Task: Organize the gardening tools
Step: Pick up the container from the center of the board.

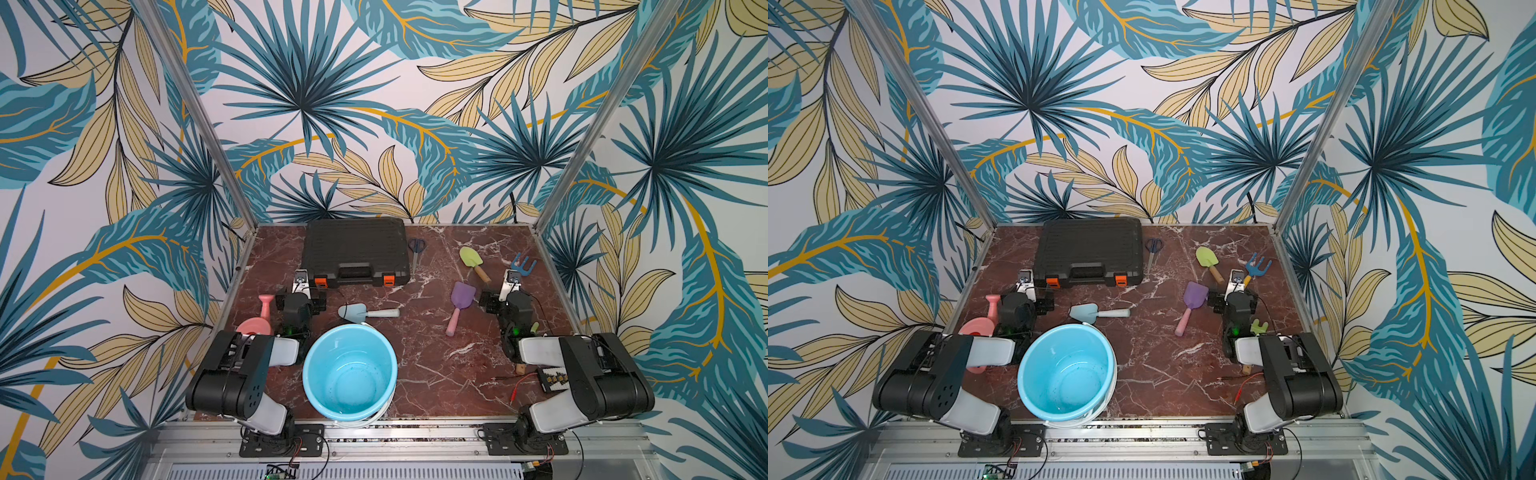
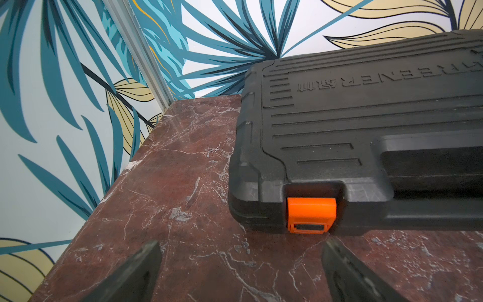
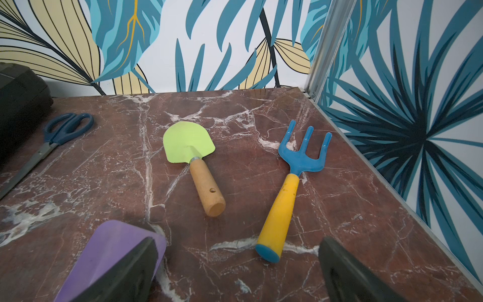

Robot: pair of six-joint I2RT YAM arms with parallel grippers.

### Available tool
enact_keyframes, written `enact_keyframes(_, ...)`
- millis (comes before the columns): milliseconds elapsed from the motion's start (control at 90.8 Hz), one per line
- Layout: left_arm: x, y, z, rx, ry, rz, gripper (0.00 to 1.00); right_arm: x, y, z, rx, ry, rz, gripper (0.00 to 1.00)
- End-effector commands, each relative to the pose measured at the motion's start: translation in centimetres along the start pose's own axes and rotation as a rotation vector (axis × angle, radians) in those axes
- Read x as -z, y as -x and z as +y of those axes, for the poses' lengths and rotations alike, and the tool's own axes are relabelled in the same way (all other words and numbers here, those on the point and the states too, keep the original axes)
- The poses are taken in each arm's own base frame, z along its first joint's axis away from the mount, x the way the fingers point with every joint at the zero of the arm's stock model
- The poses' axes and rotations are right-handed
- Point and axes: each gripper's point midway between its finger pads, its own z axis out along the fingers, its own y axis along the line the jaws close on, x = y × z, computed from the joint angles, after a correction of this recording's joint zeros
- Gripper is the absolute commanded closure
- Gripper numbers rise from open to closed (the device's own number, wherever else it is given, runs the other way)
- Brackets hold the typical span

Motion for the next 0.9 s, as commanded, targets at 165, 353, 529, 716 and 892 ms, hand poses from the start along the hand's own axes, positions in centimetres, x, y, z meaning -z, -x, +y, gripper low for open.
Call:
enact_keyframes(165,1.4,6.0,2.5,0.043,0.096,0.011,0.00,1.6,3.3,-1.0,-0.003,-0.048,-0.018,0.00)
enact_keyframes(353,5.5,11.4,7.4,0.374,0.320,0.054,0.00,5.6,8.0,-4.0,-0.409,-0.179,0.012,0.00)
enact_keyframes(529,9.0,13.5,5.1,0.534,0.137,0.184,0.00,7.2,10.9,1.2,-0.489,0.129,0.142,0.00)
enact_keyframes(716,12.9,11.6,3.2,0.663,-0.035,0.148,0.00,9.3,10.7,9.2,-0.425,0.471,0.337,0.00)
enact_keyframes(892,15.7,10.4,2.9,0.672,-0.105,0.032,0.00,14.3,9.8,16.4,-0.239,0.652,0.449,0.00)
